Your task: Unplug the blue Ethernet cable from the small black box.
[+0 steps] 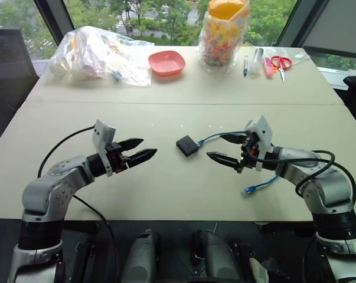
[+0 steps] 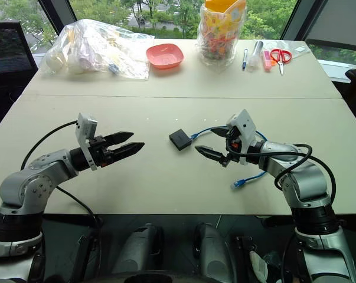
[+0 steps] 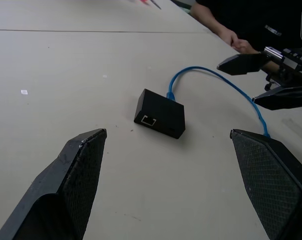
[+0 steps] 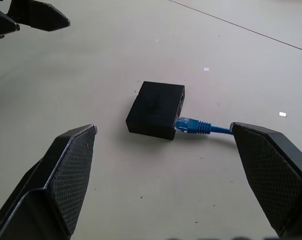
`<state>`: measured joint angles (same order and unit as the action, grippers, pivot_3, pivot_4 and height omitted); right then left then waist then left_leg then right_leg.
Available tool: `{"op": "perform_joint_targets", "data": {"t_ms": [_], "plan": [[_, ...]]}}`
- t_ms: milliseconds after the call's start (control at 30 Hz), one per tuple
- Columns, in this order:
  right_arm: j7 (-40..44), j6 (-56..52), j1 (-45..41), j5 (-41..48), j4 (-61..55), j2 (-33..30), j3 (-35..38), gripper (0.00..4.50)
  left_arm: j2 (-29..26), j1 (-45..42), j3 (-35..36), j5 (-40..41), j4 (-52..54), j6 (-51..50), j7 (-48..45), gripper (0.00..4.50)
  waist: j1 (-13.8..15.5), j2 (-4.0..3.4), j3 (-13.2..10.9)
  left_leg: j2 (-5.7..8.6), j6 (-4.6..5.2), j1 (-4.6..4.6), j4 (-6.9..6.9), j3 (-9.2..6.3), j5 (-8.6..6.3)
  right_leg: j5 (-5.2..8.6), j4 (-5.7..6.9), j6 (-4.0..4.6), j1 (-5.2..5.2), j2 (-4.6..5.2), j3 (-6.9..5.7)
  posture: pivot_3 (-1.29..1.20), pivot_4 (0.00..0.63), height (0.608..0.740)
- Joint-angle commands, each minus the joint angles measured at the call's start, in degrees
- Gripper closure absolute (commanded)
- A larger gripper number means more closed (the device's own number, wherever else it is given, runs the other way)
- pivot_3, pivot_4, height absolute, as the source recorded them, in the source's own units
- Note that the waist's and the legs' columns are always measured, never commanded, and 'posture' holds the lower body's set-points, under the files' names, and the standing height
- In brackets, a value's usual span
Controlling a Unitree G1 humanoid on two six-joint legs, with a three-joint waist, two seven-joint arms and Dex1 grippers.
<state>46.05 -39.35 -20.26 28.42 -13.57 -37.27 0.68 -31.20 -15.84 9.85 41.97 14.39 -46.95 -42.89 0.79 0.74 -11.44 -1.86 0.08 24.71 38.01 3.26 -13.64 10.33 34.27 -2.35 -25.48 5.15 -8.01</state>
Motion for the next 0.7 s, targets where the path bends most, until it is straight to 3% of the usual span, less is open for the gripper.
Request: {"op": "perform_joint_targets", "data": {"t_ms": [33, 267, 433, 700], "plan": [[2.8, 3.43, -2.46, -2.39, 1.96, -2.02, -1.12, 0.0, -2.04, -0.85, -0.28, -0.01, 0.6, 0.73, -1.92, 0.4, -0.01, 0.0, 0.0, 0.0, 0.0, 0.0, 0.0, 0.0, 0.0, 0.0, 0.0, 0.0, 0.0, 0.0, 0.0, 0.0, 0.15, 0.74], [12.64, 18.17, -14.05, -17.51, 19.21, -4.7, -14.23, 0.0, -9.18, -2.92, -0.87, 0.02, -2.5, 0.15, -9.35, 0.4, -0.23, -0.04, -0.03, -0.01, 0.0, -0.01, 0.01, 0.07, 0.0, 0.0, 0.01, 0.02, -0.07, -0.05, 0.01, 0.0, 0.15, 0.74], [18.09, 29.76, -27.37, -22.57, 45.14, 3.5, -18.25, 0.0, -14.83, -3.28, 0.37, 3.82, -0.78, -2.76, -15.2, 0.4, -0.44, -0.07, -0.07, 0.02, 0.0, 0.0, -0.03, 0.14, 0.01, -0.01, 0.01, 0.02, -0.11, -0.11, 0.05, 0.0, 0.15, 0.74], [18.54, 48.54, -41.86, -35.03, 76.83, 11.99, -23.21, 0.0, -14.03, -2.47, 1.54, 4.88, 1.8, -3.75, -11.48, 0.4, -0.6, -0.14, -0.12, 0.02, -0.01, 0.0, -0.02, 0.19, 0.04, -0.16, 0.09, -0.2, -0.1, -0.12, 0.11, 0.0, 0.15, 0.74]]}}
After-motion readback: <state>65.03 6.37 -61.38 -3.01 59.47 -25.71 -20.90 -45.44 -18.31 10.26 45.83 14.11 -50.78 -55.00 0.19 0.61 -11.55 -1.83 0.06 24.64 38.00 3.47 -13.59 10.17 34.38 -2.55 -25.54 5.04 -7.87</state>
